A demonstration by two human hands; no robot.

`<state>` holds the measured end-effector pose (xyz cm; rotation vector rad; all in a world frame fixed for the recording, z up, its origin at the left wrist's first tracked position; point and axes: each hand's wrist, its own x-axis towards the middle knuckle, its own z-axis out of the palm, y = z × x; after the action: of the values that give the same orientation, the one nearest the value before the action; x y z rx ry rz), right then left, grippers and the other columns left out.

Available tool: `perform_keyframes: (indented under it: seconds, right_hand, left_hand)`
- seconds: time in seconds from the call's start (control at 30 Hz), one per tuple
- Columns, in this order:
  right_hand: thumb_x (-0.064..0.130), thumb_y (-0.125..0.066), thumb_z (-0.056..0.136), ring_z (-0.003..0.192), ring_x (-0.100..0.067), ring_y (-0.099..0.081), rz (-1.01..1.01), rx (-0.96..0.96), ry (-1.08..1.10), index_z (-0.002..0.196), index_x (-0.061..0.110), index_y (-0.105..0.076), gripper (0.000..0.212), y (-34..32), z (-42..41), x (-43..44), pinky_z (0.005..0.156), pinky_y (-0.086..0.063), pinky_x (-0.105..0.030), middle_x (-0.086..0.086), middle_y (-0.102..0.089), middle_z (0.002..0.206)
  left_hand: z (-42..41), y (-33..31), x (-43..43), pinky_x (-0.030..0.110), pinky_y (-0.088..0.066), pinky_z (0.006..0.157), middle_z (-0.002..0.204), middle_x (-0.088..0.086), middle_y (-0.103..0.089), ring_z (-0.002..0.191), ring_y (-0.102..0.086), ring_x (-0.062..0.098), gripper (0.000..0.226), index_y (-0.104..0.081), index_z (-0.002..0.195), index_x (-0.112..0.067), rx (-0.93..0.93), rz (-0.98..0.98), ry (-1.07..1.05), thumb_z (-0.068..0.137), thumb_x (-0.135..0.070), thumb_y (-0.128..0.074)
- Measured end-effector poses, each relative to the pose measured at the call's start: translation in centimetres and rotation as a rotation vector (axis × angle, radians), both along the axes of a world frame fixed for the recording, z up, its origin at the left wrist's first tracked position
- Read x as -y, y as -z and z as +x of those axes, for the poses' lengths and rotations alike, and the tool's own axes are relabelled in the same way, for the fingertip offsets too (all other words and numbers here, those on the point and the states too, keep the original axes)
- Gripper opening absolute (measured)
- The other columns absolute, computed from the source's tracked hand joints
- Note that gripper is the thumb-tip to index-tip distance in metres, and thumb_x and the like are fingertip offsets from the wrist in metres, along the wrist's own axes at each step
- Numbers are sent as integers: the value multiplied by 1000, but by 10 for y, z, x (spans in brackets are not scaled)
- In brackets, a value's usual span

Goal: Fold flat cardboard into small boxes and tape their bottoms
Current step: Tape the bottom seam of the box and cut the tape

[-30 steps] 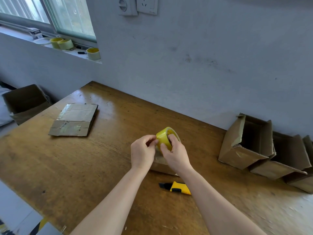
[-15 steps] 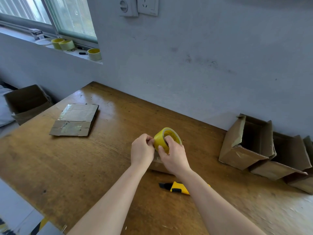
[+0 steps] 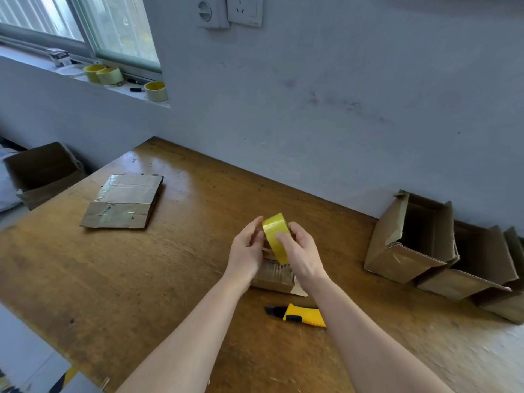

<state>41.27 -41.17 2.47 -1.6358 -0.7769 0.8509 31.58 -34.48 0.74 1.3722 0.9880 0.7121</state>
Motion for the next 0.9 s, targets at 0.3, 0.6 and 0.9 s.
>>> perform_keyframes:
  seconds: [0.3,0.6,0.9]
  right_hand:
    - [24,-56,88,91,-22,-64,-85,-15,26,96,21,-65,13,-9,9,-4,73,-55,-36,-5,-68,92]
    - [36,-70,75,74,-16,-62,-218,77,85,94,12,-68,30,-10,10,-14,65,-51,-32,-4,-68,80]
    - [28,-65,78,76,-16,-60,-203,-50,81,94,14,-65,21,-13,11,-13,71,-51,-33,-4,-65,84]
  left_hand:
    - [-1,11,3,15,-47,94,124,-12,-58,114,-54,0,42,-48,138,-26,-31,210,18,99,-10,-48]
    - [-3,25,4,21,-40,105,131,-18,-51,125,-43,-4,55,-47,138,-27,-100,432,76,93,4,-52]
    - [-4,28,2,10,-37,100,133,-22,-44,117,-38,-20,66,-42,139,-37,-149,455,107,92,7,-52]
